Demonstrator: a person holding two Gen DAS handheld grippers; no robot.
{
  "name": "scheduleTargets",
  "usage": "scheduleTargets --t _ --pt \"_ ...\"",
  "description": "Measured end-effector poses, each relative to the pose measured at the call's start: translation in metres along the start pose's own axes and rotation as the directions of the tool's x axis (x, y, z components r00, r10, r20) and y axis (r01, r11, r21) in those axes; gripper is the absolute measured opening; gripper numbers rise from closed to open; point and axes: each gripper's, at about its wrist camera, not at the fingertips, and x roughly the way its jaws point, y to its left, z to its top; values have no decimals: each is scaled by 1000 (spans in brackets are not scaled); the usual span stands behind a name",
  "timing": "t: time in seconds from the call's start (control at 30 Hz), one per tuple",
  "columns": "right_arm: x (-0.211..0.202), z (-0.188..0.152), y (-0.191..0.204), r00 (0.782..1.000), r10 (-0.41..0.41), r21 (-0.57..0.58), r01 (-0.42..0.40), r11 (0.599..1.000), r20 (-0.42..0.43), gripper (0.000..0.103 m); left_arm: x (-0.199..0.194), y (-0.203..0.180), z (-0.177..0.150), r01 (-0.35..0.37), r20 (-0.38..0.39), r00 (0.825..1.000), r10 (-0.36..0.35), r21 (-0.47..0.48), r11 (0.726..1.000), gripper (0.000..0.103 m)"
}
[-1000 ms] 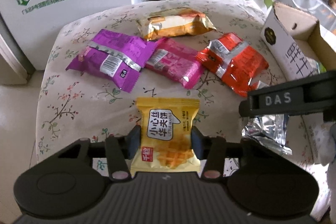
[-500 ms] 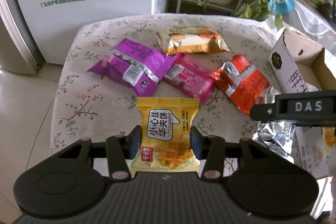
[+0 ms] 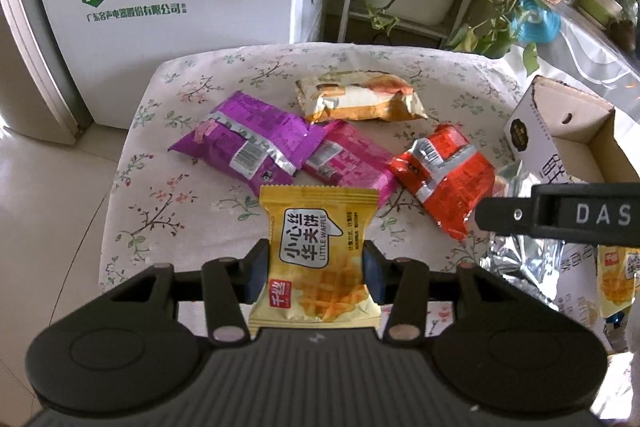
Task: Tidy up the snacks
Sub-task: 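Carry both packs over the box while the right gripper opens to drop the silver pack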
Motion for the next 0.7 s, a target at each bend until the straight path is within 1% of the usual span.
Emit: scheduleTargets --t 0.17,0.37,0.7 --pt "-19 6 -10 999 6 11 -7 1000 54 70 -7 -12 3 20 23 1000 -20 11 1000 47" --pt "-43 14 -28 991 -7 32 2 999 136 70 -15 -32 7 58 49 997 -59 31 998 47" --pt "-75 17 -73 978 -8 128 -20 992 209 70 -27 -63 10 135 87 986 -142 76 988 47"
